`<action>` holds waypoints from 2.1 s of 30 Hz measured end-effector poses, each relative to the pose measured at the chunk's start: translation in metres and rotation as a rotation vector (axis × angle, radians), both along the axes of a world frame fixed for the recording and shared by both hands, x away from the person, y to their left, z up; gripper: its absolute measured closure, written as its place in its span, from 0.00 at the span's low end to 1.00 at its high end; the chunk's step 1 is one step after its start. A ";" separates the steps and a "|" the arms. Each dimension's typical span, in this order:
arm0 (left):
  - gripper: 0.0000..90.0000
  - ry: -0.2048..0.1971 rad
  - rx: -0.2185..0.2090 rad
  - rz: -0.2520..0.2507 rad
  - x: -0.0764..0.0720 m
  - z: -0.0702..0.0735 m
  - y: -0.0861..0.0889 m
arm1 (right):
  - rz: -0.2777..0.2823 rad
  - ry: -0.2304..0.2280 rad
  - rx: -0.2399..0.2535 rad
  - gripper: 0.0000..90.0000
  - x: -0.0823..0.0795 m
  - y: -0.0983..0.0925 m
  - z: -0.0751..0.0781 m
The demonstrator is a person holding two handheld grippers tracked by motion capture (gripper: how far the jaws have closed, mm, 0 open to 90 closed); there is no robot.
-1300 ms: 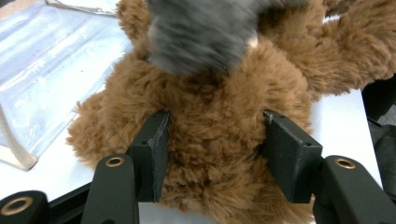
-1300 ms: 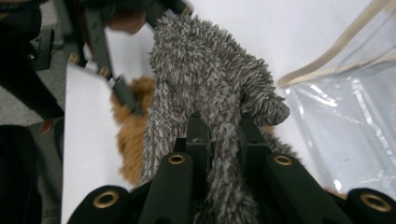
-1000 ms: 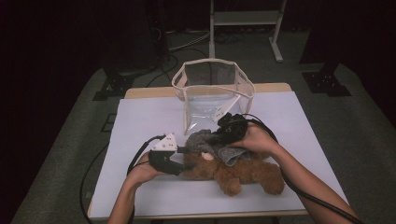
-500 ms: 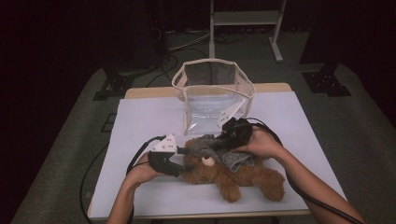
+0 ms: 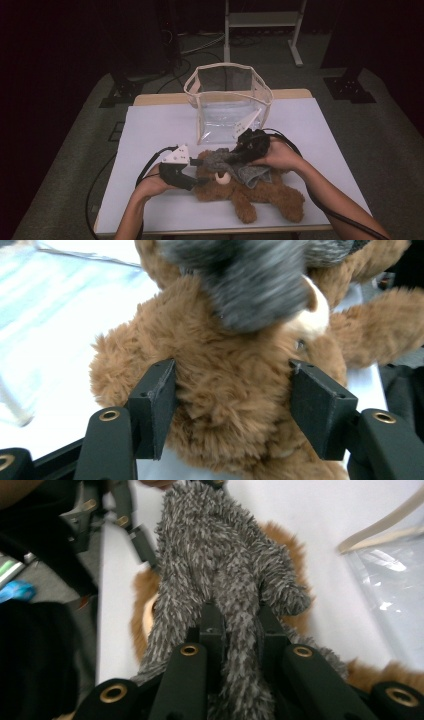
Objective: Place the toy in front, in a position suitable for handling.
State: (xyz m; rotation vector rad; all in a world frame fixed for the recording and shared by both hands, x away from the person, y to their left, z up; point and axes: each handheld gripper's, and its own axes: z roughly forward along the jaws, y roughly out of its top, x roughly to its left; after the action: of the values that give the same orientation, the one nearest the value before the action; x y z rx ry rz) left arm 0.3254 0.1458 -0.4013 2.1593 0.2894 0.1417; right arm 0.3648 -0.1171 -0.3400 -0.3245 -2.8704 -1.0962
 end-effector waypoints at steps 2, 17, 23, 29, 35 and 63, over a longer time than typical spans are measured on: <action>0.46 0.000 -0.004 0.003 0.001 -0.001 -0.003 | -0.008 -0.031 -0.001 0.87 -0.004 -0.003 0.002; 0.50 -0.006 0.012 0.025 0.001 0.008 0.010 | -0.099 -0.027 -0.003 0.87 0.016 -0.016 -0.010; 0.52 -0.026 0.009 0.064 0.003 0.001 -0.002 | -0.073 -0.082 0.034 0.87 0.002 -0.010 0.010; 0.51 -0.043 0.004 0.089 0.005 0.002 0.000 | -0.035 -0.110 0.017 0.87 -0.010 0.004 0.016; 0.44 -0.027 -0.014 0.037 0.002 0.007 0.005 | -0.078 -0.085 0.031 0.87 0.004 -0.004 0.005; 0.46 -0.074 -0.015 0.106 0.004 0.003 -0.005 | -0.023 -0.114 0.031 0.87 -0.026 -0.004 0.005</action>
State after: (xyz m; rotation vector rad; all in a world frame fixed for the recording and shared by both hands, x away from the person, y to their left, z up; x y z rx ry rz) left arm 0.3298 0.1412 -0.3987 2.1191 0.3611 0.2779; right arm 0.3390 -0.1214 -0.3349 -0.3040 -2.9521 -1.1994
